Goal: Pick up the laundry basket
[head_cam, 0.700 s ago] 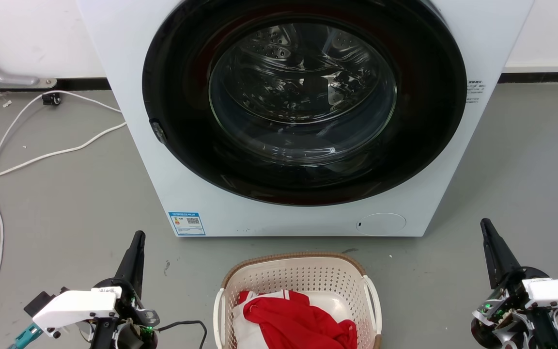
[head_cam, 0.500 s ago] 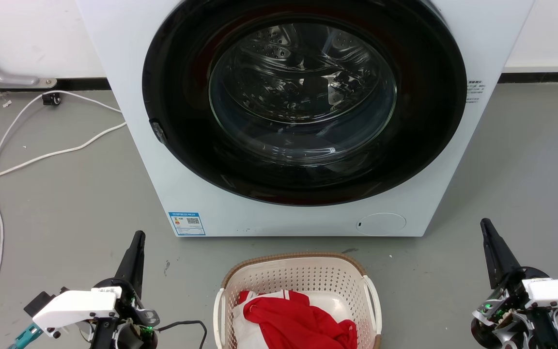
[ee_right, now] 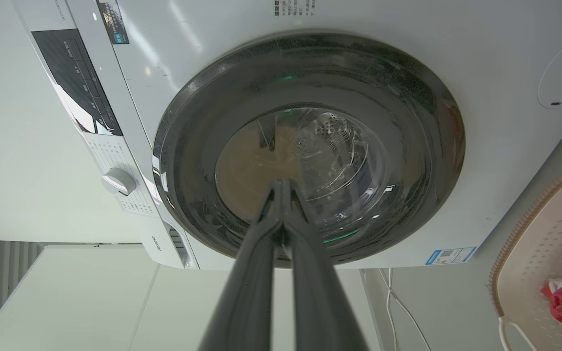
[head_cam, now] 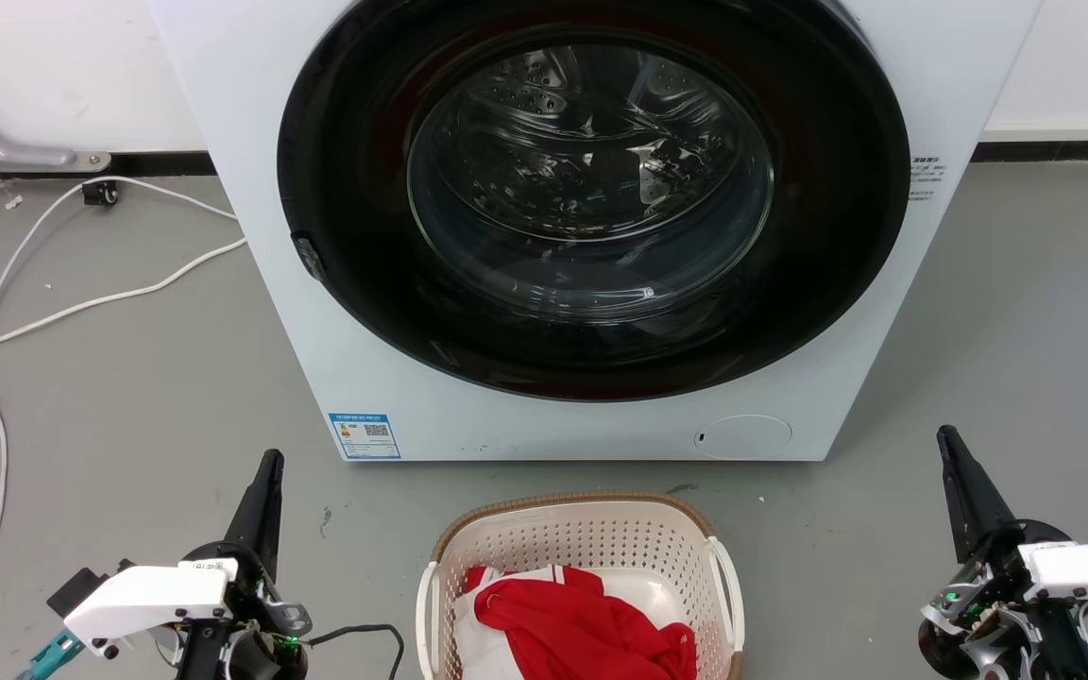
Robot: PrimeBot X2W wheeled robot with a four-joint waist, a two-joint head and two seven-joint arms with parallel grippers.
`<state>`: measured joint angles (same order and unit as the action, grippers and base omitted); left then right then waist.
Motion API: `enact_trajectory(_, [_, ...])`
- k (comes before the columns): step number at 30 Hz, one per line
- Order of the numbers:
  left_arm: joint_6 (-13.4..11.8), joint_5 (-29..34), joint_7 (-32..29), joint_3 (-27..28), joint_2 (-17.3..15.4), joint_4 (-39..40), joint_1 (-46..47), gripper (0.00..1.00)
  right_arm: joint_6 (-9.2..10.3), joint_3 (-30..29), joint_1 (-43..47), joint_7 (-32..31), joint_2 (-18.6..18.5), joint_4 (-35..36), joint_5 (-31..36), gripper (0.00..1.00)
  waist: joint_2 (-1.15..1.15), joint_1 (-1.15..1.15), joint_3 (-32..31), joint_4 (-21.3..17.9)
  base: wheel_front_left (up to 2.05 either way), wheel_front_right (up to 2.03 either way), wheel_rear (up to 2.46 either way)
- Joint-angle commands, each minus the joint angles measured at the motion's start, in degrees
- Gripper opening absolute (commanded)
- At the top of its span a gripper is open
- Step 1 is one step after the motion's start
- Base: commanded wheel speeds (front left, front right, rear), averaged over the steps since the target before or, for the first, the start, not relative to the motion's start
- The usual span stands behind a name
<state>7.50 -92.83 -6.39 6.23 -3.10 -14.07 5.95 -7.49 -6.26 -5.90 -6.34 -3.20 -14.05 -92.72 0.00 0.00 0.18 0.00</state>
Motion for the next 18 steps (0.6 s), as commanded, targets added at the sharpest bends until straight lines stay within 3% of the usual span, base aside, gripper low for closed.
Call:
enact_trajectory(1, [0.1,0.4,-0.1,0.2,0.0,-0.1,0.6,0.0,0.0,-0.1,-0.6,-0.2,0.2,-0.1,0.2,0.0,0.0,0.0,0.0,0.0,0.0,0.0,0.0])
enact_trajectory(15, [0.1,0.4,-0.1,0.3,0.1,-0.1,0.6,0.0,0.0,-0.1,-0.6,-0.2,0.2,-0.1,0.3,0.0,0.0,0.0,0.0,0.0,0.0,0.0,0.0])
enact_trajectory(16, [0.0,0.2,0.0,0.1,0.0,0.0,0.0,1.0,0.0,-0.1,0.0,-0.1,0.0,0.0,0.0,1.0,0.0,0.0,0.0,0.0,0.0,0.0,0.0])
enact_trajectory(18, [0.0,0.2,0.1,-0.1,0.2,-0.9,-0.6,1.0,0.0,0.0,0.7,0.0,0.1,-0.8,0.0,1.0,0.0,0.0,0.0,0.0,0.0,0.0,0.0])
